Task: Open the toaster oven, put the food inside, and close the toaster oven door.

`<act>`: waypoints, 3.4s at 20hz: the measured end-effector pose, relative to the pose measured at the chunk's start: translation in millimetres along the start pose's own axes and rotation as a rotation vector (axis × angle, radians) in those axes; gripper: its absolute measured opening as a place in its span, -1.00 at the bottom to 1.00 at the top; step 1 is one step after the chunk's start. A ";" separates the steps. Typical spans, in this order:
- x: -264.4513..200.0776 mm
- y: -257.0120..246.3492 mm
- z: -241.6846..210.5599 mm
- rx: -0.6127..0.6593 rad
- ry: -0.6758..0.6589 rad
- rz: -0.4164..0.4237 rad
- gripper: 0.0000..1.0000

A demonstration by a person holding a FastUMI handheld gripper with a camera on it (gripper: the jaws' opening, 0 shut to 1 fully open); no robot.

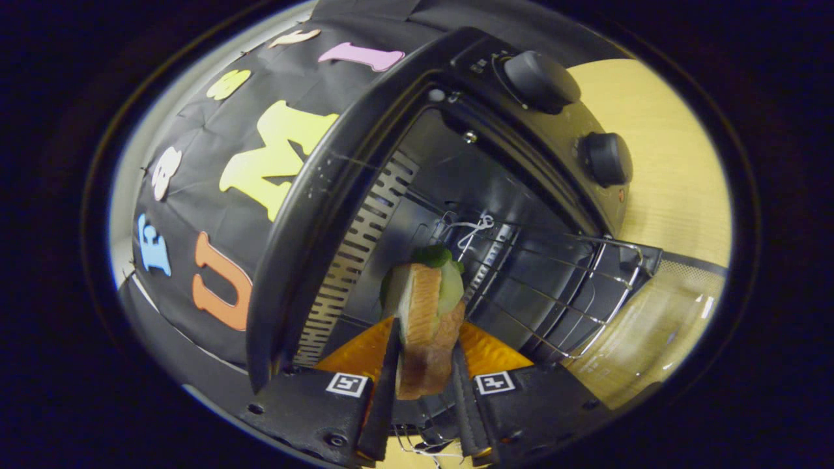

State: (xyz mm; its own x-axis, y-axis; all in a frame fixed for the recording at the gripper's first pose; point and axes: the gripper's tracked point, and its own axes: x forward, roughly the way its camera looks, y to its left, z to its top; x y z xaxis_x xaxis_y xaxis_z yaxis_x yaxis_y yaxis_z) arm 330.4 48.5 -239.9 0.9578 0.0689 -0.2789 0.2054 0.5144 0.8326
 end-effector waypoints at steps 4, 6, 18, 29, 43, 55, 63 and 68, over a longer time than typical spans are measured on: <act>-3.9 -2.6 -0.5 -0.079 0.019 -0.024 0.10; -4.0 -2.7 -2.4 -0.137 0.024 -0.042 0.13; -11.2 -4.9 -4.0 -0.647 0.058 -0.094 0.82; -36.9 -3.1 -2.6 -0.820 0.059 -0.062 1.00; -62.0 -14.3 -15.2 -0.862 0.099 -0.039 1.00; -46.0 -9.9 -12.3 -1.144 0.099 0.056 1.00; -71.1 -41.5 -31.2 -1.223 0.168 -0.039 1.00; -120.4 -37.1 -33.9 -1.120 0.153 -0.036 1.00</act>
State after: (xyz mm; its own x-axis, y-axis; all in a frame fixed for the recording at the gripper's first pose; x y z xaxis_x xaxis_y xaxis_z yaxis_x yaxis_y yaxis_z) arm 200.7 50.1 -253.4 0.9043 0.1027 -0.4143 -0.1369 0.9891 -0.0537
